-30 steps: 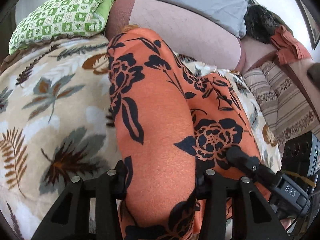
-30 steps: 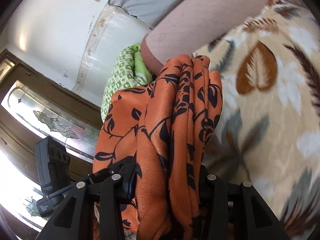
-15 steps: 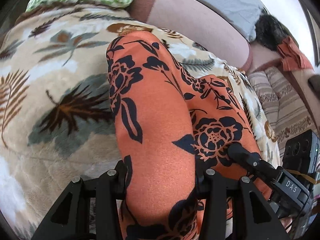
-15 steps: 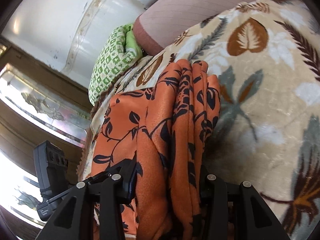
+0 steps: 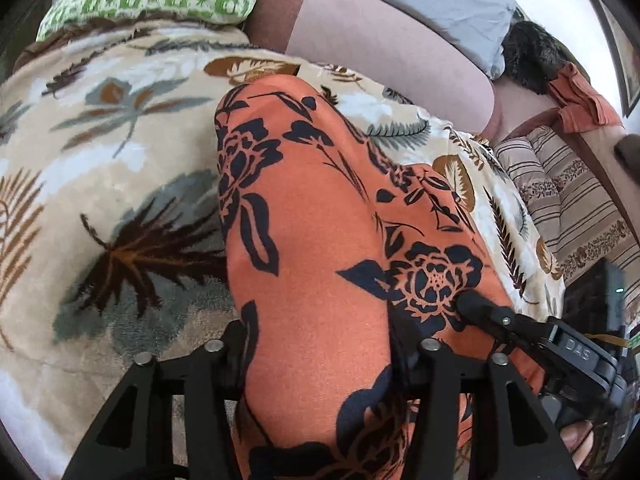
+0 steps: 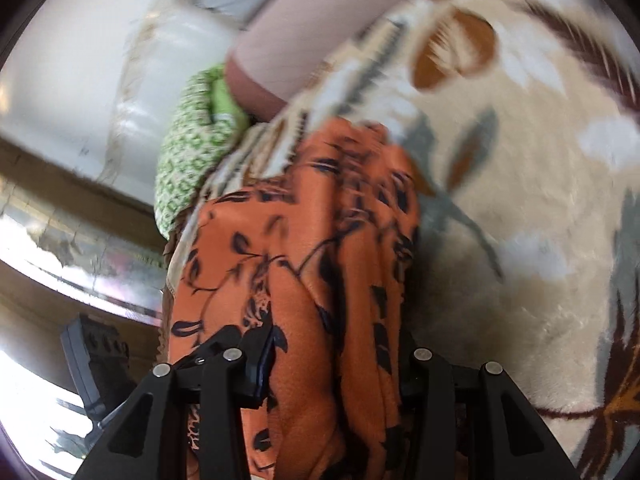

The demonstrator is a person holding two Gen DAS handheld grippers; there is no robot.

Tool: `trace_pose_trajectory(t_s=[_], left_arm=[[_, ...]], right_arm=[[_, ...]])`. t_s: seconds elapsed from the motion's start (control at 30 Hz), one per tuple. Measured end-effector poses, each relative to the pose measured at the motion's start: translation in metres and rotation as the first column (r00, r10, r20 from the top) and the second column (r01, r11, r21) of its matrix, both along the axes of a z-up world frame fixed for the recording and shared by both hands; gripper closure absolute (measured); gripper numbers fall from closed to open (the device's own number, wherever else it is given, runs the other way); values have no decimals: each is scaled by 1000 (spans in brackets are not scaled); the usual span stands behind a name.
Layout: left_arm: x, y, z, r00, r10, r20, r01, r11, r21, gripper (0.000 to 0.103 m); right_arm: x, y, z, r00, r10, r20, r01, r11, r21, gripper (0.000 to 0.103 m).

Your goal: Fold small clothes

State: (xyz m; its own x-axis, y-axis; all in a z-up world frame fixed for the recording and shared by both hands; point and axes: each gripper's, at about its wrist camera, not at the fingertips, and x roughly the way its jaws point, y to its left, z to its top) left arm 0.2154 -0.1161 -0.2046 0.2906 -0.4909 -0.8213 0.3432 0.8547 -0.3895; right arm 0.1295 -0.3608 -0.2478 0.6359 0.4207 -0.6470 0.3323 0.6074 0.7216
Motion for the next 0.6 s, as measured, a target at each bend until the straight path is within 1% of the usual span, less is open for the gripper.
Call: trace_pose_trajectory(t_s=[0.07, 0.1, 0.17, 0.2, 0.23, 0.27, 0.3, 0.4, 0.5, 0.6], left_arm=[[3, 2, -5, 1000, 9, -27, -9, 1000, -14, 41], [4, 4, -7, 999, 9, -37, -10, 1000, -15, 39], [5, 9, -12, 998, 18, -62, -19, 1000, -19, 30], [7, 13, -16, 996, 23, -87, -26, 999, -36, 29], [8, 17, -18, 994, 24, -104, -30, 998, -55, 29], [9, 21, -20, 993, 21, -118, -30, 997, -76, 29], [10, 21, -20, 993, 14, -118, -23, 997, -78, 29], [4, 19, -17, 997, -8, -72, 4, 999, -46, 29], [-3, 11, -10, 1000, -21, 9, 21, 999, 39, 23], [-14, 8, 2, 993, -51, 104, 39, 992, 120, 22]], right_arm=[[1, -4, -7, 1000, 4, -13, -4, 1000, 28, 58], [2, -4, -7, 1000, 11, -13, -10, 1000, 24, 57], [2, -3, -7, 1000, 20, -21, -20, 1000, 5, 55], [3, -3, -6, 999, 19, -30, -19, 1000, -1, 49], [3, -3, -8, 999, 17, -41, -17, 1000, -8, 47], [3, -3, -8, 999, 21, -41, -21, 1000, -7, 47], [3, -4, -8, 999, 25, -41, -26, 1000, -8, 47], [4, -4, -9, 998, 42, -40, -43, 999, -17, 47], [5, -5, -10, 998, 51, -42, -51, 999, -7, 47], [5, -7, -7, 996, 61, -58, -62, 998, -8, 45]])
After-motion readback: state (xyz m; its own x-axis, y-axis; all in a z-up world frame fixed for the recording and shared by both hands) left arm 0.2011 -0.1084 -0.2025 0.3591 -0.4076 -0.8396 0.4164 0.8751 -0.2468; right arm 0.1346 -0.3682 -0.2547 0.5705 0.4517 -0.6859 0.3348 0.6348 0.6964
